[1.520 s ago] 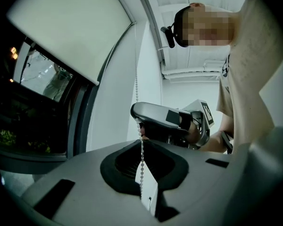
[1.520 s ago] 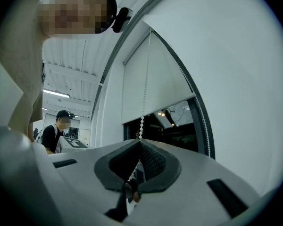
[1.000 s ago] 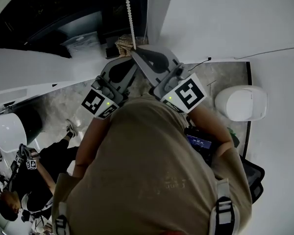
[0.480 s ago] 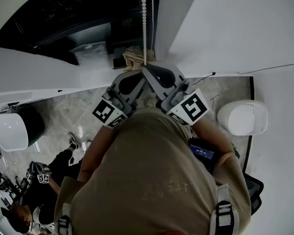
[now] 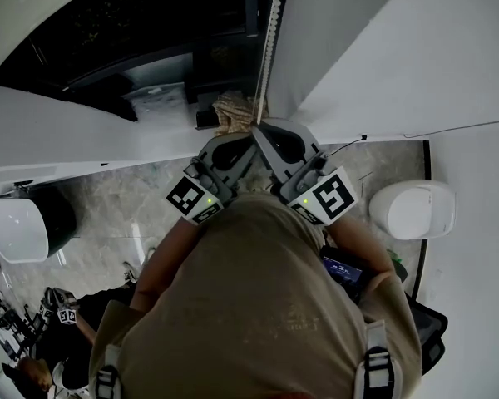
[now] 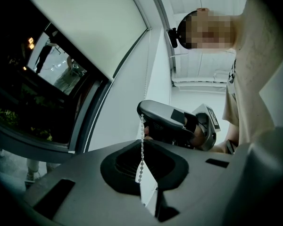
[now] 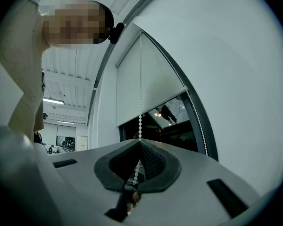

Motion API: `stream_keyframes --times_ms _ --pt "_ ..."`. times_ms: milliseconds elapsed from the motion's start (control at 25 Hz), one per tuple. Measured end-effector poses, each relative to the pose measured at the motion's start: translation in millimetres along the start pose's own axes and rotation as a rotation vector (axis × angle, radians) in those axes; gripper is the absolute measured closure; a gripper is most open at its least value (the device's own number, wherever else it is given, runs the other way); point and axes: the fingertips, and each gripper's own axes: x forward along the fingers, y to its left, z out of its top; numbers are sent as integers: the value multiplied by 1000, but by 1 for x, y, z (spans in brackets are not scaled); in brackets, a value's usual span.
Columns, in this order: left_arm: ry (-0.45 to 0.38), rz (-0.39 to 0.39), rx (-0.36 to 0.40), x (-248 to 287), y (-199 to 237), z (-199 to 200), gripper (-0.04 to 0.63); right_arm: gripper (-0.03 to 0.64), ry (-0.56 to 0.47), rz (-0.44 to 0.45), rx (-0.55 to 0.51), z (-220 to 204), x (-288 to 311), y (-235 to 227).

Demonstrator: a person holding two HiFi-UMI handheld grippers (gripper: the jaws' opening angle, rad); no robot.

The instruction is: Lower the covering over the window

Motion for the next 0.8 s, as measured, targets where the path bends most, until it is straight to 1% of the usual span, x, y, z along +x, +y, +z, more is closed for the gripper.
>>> stream_keyframes --times_ms 120,360,640,800 --pt "5 -21 3 -6 5 3 571 606 -2 -21 0 -2 8 0" --pt "38 -54 -2 -31 21 12 571 606 1 -58 9 -7 34 16" --pt "56 -120 -18 -63 39 23 571 606 -17 -128 10 -14 61 38" --pt "62 -164 -26 -78 42 26 571 606 -28 -177 0 -15 69 48"
